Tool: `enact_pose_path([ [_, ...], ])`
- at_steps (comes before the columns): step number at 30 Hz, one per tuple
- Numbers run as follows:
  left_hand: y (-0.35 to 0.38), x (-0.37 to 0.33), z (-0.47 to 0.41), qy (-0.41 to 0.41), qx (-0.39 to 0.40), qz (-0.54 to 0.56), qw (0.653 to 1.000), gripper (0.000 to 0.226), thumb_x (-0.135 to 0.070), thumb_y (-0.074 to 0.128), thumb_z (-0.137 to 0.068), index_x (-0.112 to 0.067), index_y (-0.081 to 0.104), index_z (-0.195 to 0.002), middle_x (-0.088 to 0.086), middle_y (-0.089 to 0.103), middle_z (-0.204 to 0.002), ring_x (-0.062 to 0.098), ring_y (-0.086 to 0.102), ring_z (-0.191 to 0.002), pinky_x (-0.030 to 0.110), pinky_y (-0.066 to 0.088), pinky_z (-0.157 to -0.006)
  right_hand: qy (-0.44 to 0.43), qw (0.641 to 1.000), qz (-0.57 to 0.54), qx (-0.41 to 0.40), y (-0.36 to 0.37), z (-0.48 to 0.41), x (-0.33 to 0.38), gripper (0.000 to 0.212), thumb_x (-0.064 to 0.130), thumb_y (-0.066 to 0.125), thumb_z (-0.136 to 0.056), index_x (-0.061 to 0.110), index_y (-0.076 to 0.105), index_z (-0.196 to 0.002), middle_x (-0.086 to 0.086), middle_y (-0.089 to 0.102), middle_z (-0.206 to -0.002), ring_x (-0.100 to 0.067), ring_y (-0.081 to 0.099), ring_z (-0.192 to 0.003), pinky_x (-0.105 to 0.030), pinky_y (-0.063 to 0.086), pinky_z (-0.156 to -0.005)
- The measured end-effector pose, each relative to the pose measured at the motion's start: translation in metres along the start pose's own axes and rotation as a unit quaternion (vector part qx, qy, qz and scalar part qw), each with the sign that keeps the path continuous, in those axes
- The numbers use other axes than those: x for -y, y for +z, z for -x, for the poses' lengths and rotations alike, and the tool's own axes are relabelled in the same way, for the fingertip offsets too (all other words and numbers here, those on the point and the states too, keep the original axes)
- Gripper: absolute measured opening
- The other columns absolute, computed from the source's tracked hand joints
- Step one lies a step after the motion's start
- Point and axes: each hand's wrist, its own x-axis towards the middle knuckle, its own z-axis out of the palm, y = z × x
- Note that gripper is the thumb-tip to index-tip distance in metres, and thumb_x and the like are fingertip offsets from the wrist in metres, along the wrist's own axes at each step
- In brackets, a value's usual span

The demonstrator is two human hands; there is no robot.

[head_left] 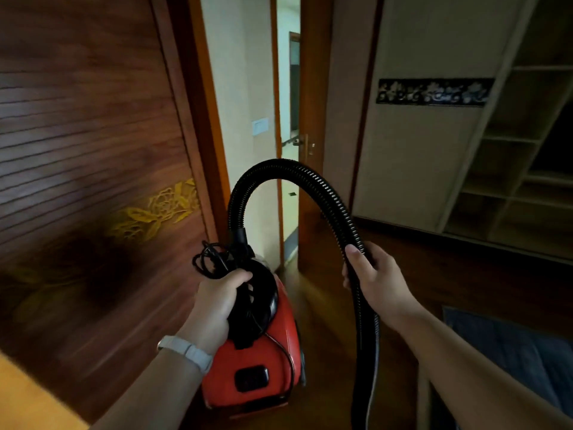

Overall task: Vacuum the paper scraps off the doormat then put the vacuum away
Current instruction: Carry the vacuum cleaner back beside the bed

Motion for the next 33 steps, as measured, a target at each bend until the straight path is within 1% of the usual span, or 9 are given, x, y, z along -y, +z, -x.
enact_pose_path([
  [4,0.045,0.002,-0.069,-0.046,0.06,-0.012,0.997,0.01,-0.011,0.069,-0.084,-0.001,0.067,-0.085,0.006,0.064,-0.053,0.019,0.058,-0.039,0.021,0.048,-0.043,0.029,0.998,0.033,-0.035,-0.011,-0.048,-0.022,0.027,0.043,0.05,-0.098,0.021,0.056,-0.112,-0.007,0.066,-0.078,-0.023,0.065,-0.067,-0.035,0.056,-0.068],
  [7,0.078,-0.002,-0.123,-0.065,0.079,-0.03,0.994,0.012,-0.008,0.069,-0.086,0.002,0.062,-0.085,0.005,0.061,-0.042,0.017,0.057,-0.033,0.019,0.044,-0.035,0.064,0.993,0.027,-0.092,-0.016,-0.088,-0.033,0.025,0.041,0.052,-0.098,0.022,0.056,-0.113,-0.006,0.063,-0.073,-0.021,0.061,-0.061,-0.034,0.054,-0.063],
  [10,0.108,-0.009,-0.159,-0.04,0.127,-0.022,0.991,0.01,-0.004,0.069,-0.084,0.0,0.069,-0.093,0.008,0.068,-0.057,0.021,0.064,-0.046,0.027,0.05,-0.046,0.073,0.986,0.03,-0.148,-0.026,-0.126,-0.034,0.019,0.037,0.054,-0.098,0.022,0.058,-0.11,-0.006,0.062,-0.07,-0.02,0.059,-0.059,-0.037,0.054,-0.063],
  [13,0.14,-0.014,-0.195,-0.025,0.169,-0.038,0.985,0.016,-0.003,0.067,-0.084,-0.004,0.069,-0.1,0.012,0.07,-0.072,0.023,0.068,-0.057,0.029,0.051,-0.049,0.077,0.976,0.042,-0.2,-0.042,-0.157,-0.035,0.017,0.036,0.055,-0.098,0.022,0.059,-0.107,-0.006,0.063,-0.068,-0.02,0.06,-0.057,-0.032,0.053,-0.057],
  [17,0.188,-0.019,-0.234,-0.017,0.201,-0.066,0.977,0.027,-0.006,0.07,-0.082,-0.004,0.069,-0.109,0.016,0.072,-0.083,0.028,0.07,-0.066,0.03,0.051,-0.054,0.092,0.967,0.031,-0.236,-0.067,-0.185,-0.043,0.016,0.035,0.055,-0.098,0.022,0.059,-0.107,-0.005,0.063,-0.068,-0.02,0.059,-0.056,-0.03,0.051,-0.054],
  [22,0.258,-0.015,-0.271,-0.02,0.213,-0.091,0.973,0.017,-0.005,0.071,-0.081,-0.002,0.071,-0.098,0.012,0.068,-0.069,0.025,0.064,-0.054,0.029,0.049,-0.053,0.097,0.96,0.037,-0.26,-0.108,-0.224,-0.063,0.011,0.034,0.054,-0.099,0.025,0.059,-0.102,-0.005,0.062,-0.066,-0.02,0.058,-0.055,-0.031,0.05,-0.053],
  [26,0.317,0.001,-0.298,-0.032,0.212,-0.099,0.972,0.009,-0.006,0.07,-0.082,-0.004,0.07,-0.091,0.012,0.067,-0.067,0.023,0.062,-0.049,0.031,0.049,-0.055,0.108,0.96,0.017,-0.259,-0.147,-0.265,-0.093,0.013,0.033,0.055,-0.098,0.022,0.058,-0.104,-0.006,0.062,-0.067,-0.021,0.058,-0.057,-0.029,0.051,-0.053],
  [30,0.385,0.024,-0.321,-0.034,0.195,-0.109,0.974,0.019,-0.007,0.071,-0.082,-0.004,0.07,-0.1,0.011,0.069,-0.072,0.025,0.065,-0.057,0.031,0.049,-0.057,0.114,0.962,0.006,-0.247,-0.196,-0.314,-0.13,0.012,0.033,0.054,-0.099,0.022,0.058,-0.103,-0.006,0.062,-0.067,-0.021,0.058,-0.057,-0.031,0.051,-0.054],
  [33,0.437,0.031,-0.334,-0.042,0.195,-0.126,0.972,0.024,-0.01,0.071,-0.081,-0.008,0.071,-0.105,0.013,0.073,-0.081,0.031,0.07,-0.07,0.035,0.052,-0.063,0.113,0.963,0.008,-0.244,-0.241,-0.348,-0.147,0.016,0.034,0.055,-0.098,0.019,0.058,-0.103,-0.005,0.063,-0.066,-0.019,0.059,-0.055,-0.026,0.049,-0.051],
])
